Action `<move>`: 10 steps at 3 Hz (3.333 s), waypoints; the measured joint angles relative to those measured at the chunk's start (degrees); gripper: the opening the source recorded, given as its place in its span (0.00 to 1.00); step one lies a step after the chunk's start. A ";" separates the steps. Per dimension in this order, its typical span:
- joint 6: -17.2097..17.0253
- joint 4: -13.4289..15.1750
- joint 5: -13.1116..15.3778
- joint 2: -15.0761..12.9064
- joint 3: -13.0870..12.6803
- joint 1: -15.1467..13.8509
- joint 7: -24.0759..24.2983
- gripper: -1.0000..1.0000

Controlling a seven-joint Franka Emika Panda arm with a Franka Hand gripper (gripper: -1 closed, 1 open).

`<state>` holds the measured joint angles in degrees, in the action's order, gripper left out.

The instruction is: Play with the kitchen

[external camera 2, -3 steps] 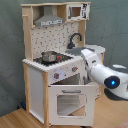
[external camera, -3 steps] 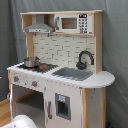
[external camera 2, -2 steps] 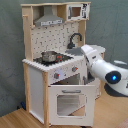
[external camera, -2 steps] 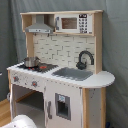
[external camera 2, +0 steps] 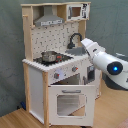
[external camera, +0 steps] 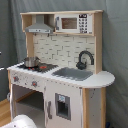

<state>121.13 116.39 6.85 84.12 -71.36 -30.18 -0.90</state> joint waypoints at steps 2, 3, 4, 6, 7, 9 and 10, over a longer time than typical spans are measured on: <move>5.03 4.09 -0.21 -2.62 1.27 -0.53 -10.75 1.00; 8.99 6.35 -0.62 -4.72 1.33 -0.60 -14.82 1.00; 12.12 7.73 -2.40 -7.30 1.30 -0.42 -19.10 1.00; 11.93 8.50 -8.40 -12.52 1.32 1.62 -28.92 1.00; 9.12 9.25 -11.42 -14.67 1.61 3.84 -33.11 1.00; 1.79 11.25 -15.93 -16.74 3.62 8.97 -38.22 1.00; -2.25 12.39 -18.44 -17.34 4.95 12.04 -39.94 1.00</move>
<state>118.88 128.78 -11.60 66.78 -66.41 -18.14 -40.84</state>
